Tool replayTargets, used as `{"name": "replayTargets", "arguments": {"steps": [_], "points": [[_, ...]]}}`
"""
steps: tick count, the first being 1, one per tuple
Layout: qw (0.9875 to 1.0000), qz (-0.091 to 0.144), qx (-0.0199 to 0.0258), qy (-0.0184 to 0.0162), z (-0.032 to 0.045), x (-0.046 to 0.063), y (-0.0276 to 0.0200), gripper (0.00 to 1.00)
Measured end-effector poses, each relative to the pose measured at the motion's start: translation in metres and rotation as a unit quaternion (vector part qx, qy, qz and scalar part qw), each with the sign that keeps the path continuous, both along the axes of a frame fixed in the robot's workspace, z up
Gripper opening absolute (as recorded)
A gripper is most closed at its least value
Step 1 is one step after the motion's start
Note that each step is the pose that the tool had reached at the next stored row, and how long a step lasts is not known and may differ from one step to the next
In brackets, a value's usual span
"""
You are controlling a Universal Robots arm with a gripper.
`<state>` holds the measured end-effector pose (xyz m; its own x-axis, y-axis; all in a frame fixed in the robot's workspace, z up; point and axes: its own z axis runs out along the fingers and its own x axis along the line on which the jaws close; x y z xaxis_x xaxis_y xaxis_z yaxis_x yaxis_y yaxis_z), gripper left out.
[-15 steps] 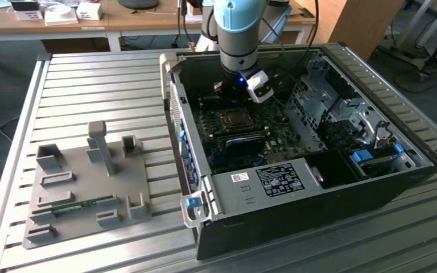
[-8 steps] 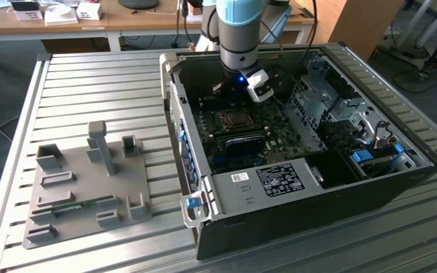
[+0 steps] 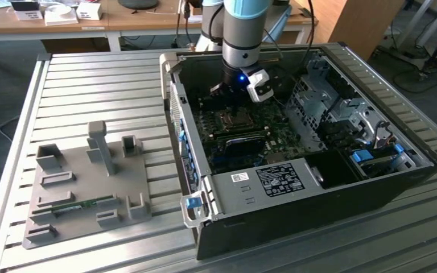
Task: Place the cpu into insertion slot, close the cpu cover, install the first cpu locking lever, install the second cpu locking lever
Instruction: 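Install the first cpu locking lever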
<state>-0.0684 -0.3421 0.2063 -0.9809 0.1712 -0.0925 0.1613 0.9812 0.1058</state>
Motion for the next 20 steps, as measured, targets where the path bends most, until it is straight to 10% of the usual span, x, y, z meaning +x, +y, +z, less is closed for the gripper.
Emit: {"name": "replayTargets", "arguments": {"steps": [5,11,20], "points": [[1.0,0.0,-0.0012,0.0028,0.0002,0.0018,0.0,0.11],[0.9998,0.012,-0.0014,0.0189,0.0001,0.0055,-0.0001,0.11],[0.9997,0.018,-0.0015,0.019,0.0001,0.0098,0.0,0.11]]}}
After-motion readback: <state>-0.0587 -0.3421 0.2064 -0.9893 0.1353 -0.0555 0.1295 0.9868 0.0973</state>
